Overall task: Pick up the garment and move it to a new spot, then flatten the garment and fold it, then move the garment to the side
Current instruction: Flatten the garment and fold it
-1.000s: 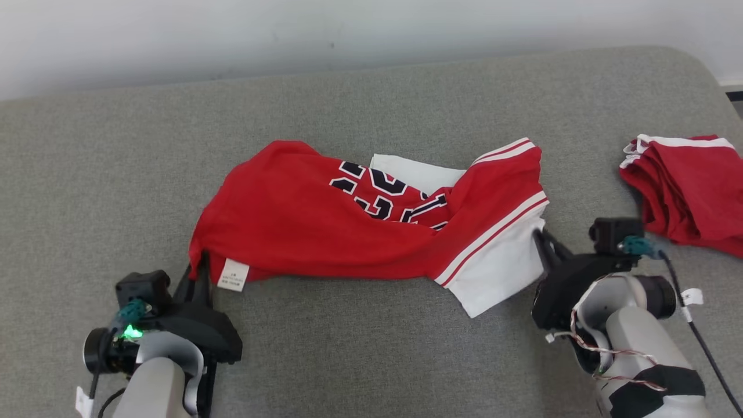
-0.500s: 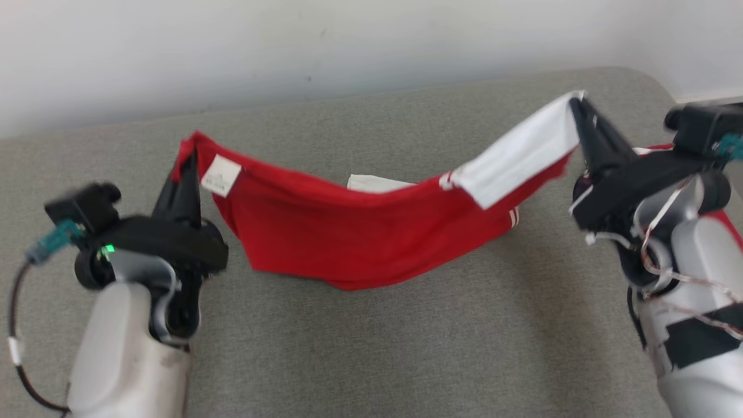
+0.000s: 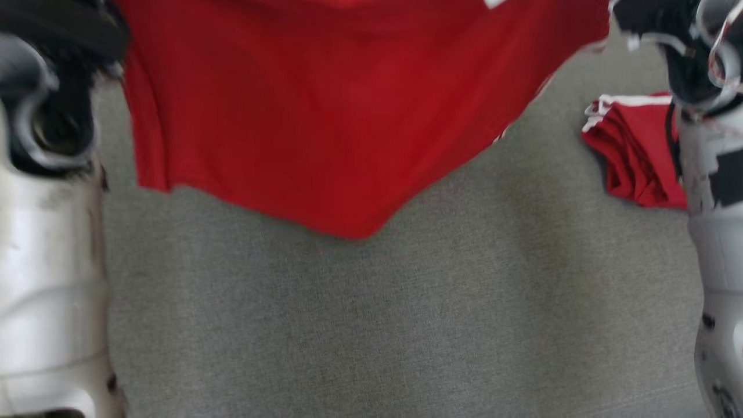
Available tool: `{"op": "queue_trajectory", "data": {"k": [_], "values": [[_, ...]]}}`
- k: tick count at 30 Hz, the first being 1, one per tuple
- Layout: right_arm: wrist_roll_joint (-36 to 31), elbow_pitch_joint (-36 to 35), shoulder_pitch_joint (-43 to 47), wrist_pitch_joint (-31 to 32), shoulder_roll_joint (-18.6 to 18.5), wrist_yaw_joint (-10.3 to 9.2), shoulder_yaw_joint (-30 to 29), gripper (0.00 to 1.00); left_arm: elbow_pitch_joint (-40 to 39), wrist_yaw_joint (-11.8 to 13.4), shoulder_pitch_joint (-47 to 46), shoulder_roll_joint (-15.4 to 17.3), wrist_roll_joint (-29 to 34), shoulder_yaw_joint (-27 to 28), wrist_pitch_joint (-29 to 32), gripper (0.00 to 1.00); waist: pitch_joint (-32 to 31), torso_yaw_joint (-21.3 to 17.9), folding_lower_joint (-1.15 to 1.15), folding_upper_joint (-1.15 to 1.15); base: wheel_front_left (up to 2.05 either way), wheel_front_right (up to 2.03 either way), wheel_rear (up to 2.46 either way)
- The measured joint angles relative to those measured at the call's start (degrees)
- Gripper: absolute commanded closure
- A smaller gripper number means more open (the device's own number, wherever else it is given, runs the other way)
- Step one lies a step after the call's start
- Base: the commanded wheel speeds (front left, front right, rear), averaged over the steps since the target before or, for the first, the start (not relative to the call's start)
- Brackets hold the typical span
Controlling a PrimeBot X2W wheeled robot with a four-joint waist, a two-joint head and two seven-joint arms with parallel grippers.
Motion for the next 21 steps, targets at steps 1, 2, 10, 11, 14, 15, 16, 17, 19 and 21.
{"op": "queue_trajectory", "data": {"k": [1, 2, 10, 11, 14, 15, 16, 17, 19, 21], "values": [[-0.34, 1.15, -2.2, -0.65, 0.37, 0.0, -0.08, 1.0, -0.15, 0.24, -2.3, 0.65, 0.74, -0.08, -0.31, 1.0, 1.19, -0.09, 0.0, 0.0, 0.0, 0.0, 0.0], [-0.49, 2.29, -4.35, -1.46, 0.92, 0.0, -0.42, 1.0, -0.2, 0.57, -4.56, 1.25, 1.69, -0.09, -0.99, 1.0, 2.41, -0.17, 0.0, 0.0, 0.0, 0.0, 0.0], [-2.47, 9.68, -20.09, -13.7, 5.64, 0.02, -8.67, 1.0, 1.59, 2.74, -20.18, 4.46, 3.86, 2.97, -9.98, 1.0, 11.54, -0.82, 0.0, 0.0, 0.0, 0.0, 0.0], [-2.85, 10.74, -21.87, -15.39, 6.02, 0.02, -9.6, 1.0, 2.14, 2.38, -21.43, 4.5, 4.22, 2.8, -11.31, 1.0, 12.8, -0.89, 0.0, 0.0, 0.0, 0.0, 0.0], [-3.97, 12.61, -26.99, -21.03, 7.01, 0.02, -11.82, 1.0, 3.28, 1.43, -25.48, 4.7, 4.87, 3.0, -15.27, 1.0, 16.42, -1.06, 0.01, 0.01, 0.0, 0.0, 0.0], [-4.68, 12.82, -29.01, -23.18, 7.24, 0.02, -12.2, 1.0, 3.43, 1.24, -27.02, 4.83, 4.88, 3.18, -16.79, 1.0, 17.56, -1.1, 0.01, 0.01, 0.0, 0.0, 0.0], [-5.42, 12.74, -31.1, -25.37, 7.46, 0.09, -12.58, 1.0, 3.44, 0.91, -28.47, 4.9, 4.9, 3.44, -18.66, 1.0, 18.63, -1.12, 0.01, 0.01, 0.0, 0.0, 0.0], [-6.04, 12.4, -33.3, -27.07, 7.62, 0.09, -13.21, 1.0, 3.49, 0.35, -30.12, 4.94, 4.89, 3.6, -20.17, 1.0, 19.7, -1.14, 0.01, 0.01, 0.0, 0.0, 0.0], [-7.57, 10.8, -36.79, -28.88, 7.53, 0.09, -14.62, 1.0, 3.55, -0.64, -32.99, 4.91, 4.9, 3.58, -22.54, 1.0, 21.66, -1.11, 0.0, 0.0, 0.0, 0.0, 0.0], [-8.89, 8.33, -38.79, -29.43, 7.48, 0.09, -15.94, 1.0, 3.89, -1.54, -34.42, 4.91, 5.32, 3.59, -24.14, 1.0, 23.44, -1.01, 0.0, 0.0, 0.0, 0.0, 0.0]]}}
